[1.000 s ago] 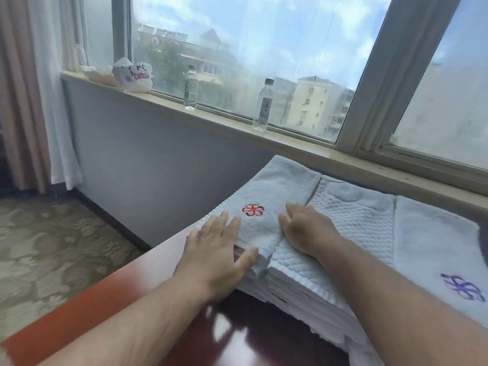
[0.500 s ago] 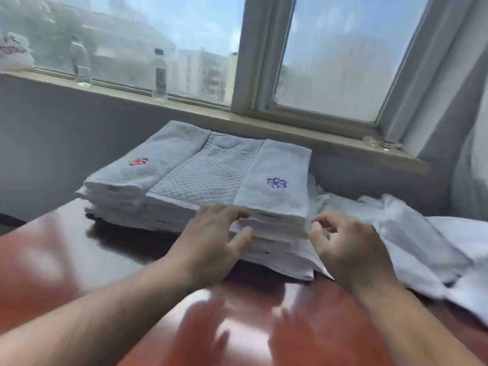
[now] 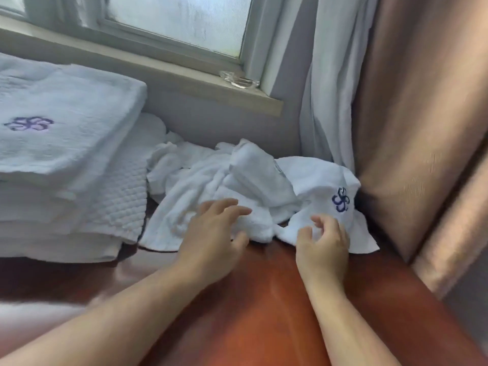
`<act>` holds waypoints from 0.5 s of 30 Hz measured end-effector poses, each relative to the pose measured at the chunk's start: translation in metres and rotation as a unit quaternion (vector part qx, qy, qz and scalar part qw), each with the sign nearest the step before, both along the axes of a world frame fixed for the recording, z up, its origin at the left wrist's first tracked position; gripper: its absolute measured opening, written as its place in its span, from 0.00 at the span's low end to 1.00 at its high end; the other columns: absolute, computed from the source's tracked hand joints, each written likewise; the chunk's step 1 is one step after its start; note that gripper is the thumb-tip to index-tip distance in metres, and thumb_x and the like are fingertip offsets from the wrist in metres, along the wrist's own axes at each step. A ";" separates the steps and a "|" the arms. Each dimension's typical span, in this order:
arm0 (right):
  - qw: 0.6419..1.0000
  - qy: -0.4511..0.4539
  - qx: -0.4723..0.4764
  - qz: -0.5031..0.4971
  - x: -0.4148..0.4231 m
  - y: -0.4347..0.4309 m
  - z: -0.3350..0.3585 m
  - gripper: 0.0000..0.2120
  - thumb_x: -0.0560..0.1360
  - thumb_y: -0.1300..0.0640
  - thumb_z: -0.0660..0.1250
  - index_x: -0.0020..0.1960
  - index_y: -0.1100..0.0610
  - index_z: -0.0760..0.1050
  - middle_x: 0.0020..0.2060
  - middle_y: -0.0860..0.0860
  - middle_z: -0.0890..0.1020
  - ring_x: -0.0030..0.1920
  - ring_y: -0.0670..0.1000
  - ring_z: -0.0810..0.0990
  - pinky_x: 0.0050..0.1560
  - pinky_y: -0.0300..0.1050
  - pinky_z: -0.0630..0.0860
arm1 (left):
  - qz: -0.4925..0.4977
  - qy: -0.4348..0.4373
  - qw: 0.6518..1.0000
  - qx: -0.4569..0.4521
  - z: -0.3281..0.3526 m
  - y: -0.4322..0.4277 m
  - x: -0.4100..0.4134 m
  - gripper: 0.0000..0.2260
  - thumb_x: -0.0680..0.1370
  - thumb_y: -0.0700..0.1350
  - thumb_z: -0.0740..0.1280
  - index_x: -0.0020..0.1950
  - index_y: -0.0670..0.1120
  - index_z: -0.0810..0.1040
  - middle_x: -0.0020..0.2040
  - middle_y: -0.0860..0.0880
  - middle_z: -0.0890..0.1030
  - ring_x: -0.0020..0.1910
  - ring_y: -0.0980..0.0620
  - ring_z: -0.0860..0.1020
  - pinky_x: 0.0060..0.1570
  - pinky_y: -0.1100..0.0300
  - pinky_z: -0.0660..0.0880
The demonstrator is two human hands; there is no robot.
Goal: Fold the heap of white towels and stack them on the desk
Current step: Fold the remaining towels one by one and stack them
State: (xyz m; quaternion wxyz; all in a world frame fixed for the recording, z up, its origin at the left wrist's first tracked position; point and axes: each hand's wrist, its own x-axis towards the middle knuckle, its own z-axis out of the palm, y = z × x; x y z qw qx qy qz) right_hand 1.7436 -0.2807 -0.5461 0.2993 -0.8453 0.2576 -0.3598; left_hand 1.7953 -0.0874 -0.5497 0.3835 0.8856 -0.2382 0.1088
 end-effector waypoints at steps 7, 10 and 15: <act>0.994 -0.027 0.108 -0.009 0.024 -0.040 -0.010 0.31 0.77 0.49 0.70 0.76 0.50 0.64 0.69 0.45 0.73 0.68 0.45 0.73 0.62 0.41 0.70 | 0.012 -0.041 0.994 0.105 -0.017 -0.030 0.047 0.26 0.76 0.63 0.52 0.74 0.65 0.67 0.80 0.58 0.59 0.79 0.53 0.51 0.72 0.50 0.47; 0.992 -0.001 0.120 0.043 0.024 -0.047 -0.018 0.16 0.78 0.49 0.69 0.65 0.47 0.74 0.49 0.36 0.81 0.48 0.32 0.78 0.41 0.25 0.71 | 0.005 -0.048 0.994 0.102 -0.018 -0.028 0.047 0.25 0.76 0.63 0.51 0.72 0.65 0.69 0.78 0.61 0.62 0.78 0.54 0.52 0.71 0.50 0.49; 0.993 -0.015 0.102 0.060 0.025 -0.043 -0.015 0.04 0.79 0.46 0.68 0.49 0.45 0.79 0.43 0.41 0.83 0.45 0.38 0.80 0.39 0.30 0.71 | -0.020 -0.049 0.993 -0.103 -0.010 -0.024 0.043 0.16 0.76 0.53 0.59 0.59 0.58 0.81 0.55 0.63 0.79 0.53 0.61 0.75 0.54 0.66 0.67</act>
